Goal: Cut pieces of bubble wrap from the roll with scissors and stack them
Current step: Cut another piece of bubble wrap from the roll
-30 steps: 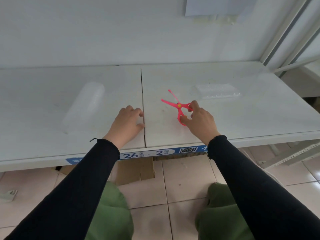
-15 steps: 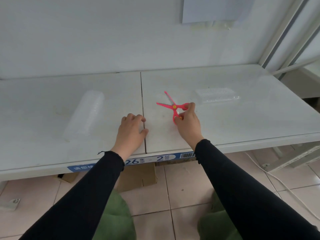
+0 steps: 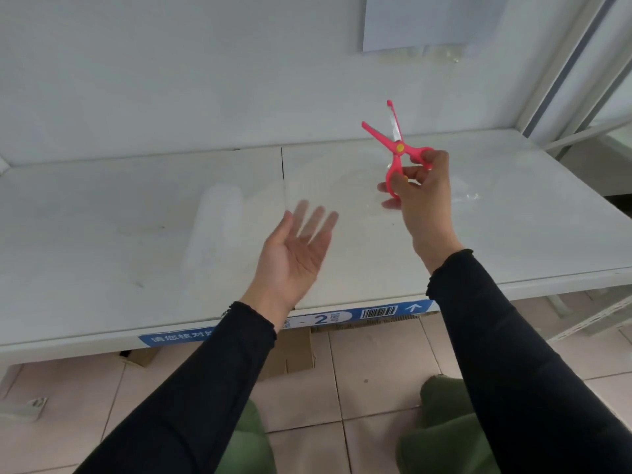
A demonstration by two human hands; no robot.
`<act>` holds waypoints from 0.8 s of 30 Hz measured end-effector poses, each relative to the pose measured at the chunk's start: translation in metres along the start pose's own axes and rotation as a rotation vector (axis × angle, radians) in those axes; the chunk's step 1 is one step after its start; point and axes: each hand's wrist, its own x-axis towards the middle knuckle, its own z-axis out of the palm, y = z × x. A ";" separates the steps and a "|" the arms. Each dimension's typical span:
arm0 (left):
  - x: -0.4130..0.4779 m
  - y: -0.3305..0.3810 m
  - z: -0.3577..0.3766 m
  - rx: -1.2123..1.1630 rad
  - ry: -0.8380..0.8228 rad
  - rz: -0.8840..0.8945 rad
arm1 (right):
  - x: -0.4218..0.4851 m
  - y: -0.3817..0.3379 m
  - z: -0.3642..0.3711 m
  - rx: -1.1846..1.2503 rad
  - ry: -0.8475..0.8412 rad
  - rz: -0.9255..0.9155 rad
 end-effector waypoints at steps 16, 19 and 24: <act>0.016 0.053 0.015 0.103 -0.077 0.260 | -0.085 -0.008 0.027 0.093 -0.834 0.510; 0.017 0.050 0.016 0.148 -0.118 0.247 | -0.099 -0.010 0.029 0.187 -0.904 0.628; 0.020 0.044 0.017 0.183 -0.152 0.214 | -0.102 -0.005 0.031 0.229 -0.883 0.667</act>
